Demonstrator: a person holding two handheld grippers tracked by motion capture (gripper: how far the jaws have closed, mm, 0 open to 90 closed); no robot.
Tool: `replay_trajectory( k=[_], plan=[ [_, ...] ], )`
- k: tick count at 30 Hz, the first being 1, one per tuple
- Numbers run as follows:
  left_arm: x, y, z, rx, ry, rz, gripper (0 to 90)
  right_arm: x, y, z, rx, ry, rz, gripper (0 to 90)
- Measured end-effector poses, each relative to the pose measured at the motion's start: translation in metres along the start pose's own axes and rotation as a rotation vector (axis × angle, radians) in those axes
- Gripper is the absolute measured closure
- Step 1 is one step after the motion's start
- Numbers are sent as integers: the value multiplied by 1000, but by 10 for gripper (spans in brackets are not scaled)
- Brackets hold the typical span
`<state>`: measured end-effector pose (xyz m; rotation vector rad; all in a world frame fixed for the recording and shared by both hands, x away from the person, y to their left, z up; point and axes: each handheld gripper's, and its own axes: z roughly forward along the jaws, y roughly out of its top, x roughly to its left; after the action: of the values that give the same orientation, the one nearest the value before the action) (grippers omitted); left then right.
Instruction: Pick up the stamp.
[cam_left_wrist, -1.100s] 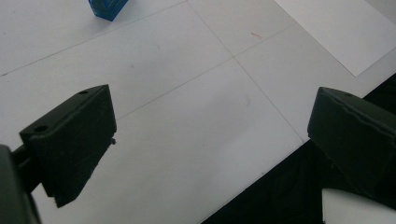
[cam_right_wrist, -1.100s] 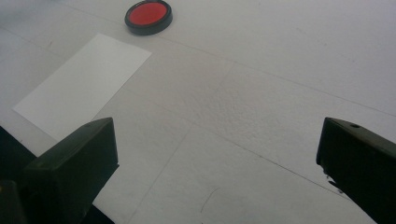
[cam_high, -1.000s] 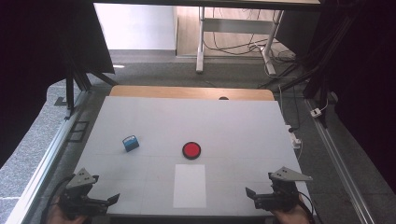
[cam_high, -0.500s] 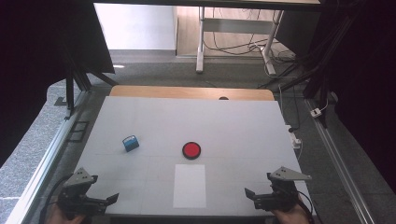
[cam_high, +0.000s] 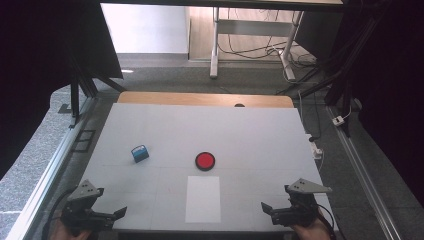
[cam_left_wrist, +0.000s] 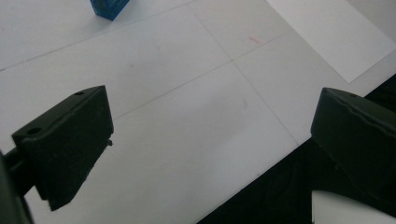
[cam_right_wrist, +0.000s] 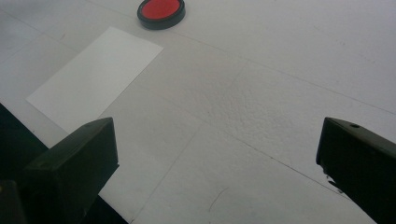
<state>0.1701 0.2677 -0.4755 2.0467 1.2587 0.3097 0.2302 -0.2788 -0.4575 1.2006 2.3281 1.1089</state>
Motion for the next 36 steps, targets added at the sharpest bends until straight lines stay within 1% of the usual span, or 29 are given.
replay_trajectory(
  k=[2,3,6,7,11,20,22,27,29,32,36],
  plan=[
    [0,1,0,-8,-7,1,0,0,0,0,0,1,0,0],
    [-1,1,0,-9,0,5,0,0,0,0,1,3,3,0],
    [-1,2,0,-11,2,13,0,0,0,0,2,6,1,0],
    [-1,2,0,-16,-6,15,0,0,0,0,2,7,0,0],
    [0,3,0,-25,-11,17,0,0,0,0,8,8,-9,0],
    [3,8,1,-35,-68,25,0,0,0,1,11,12,-13,0],
    [3,9,1,-36,-68,28,0,1,1,1,13,13,-10,0],
    [4,13,4,-49,-71,65,0,0,1,1,14,16,-6,0],
    [5,13,5,-47,-79,62,0,0,1,1,15,20,-9,0],
    [7,14,5,-56,-80,60,0,0,1,2,19,22,-11,0],
    [10,18,5,-84,-83,51,0,0,1,2,23,23,-13,0]
  ],
)
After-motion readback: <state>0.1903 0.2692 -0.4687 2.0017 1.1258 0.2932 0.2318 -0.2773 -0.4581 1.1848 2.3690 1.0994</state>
